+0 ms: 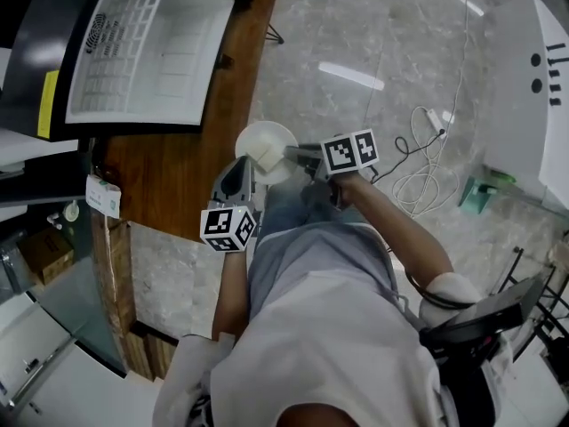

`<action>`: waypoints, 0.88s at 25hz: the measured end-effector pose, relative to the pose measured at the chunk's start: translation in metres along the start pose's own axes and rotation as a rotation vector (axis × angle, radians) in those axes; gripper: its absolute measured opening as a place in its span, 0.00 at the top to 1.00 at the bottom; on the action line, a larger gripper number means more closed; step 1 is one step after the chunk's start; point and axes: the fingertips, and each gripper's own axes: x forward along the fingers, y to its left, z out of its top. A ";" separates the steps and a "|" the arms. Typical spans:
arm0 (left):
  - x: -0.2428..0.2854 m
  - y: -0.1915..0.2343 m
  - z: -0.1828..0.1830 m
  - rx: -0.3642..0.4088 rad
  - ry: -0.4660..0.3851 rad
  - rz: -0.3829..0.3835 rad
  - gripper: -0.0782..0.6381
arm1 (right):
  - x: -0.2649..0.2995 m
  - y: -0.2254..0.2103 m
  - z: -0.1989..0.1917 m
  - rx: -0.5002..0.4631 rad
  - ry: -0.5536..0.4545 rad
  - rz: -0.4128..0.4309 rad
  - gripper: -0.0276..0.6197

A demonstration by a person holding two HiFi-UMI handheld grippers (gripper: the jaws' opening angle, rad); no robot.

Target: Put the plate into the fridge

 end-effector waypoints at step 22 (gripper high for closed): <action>0.182 0.072 0.259 0.104 -0.204 0.256 0.85 | 0.055 0.050 0.337 -0.053 0.183 0.195 0.91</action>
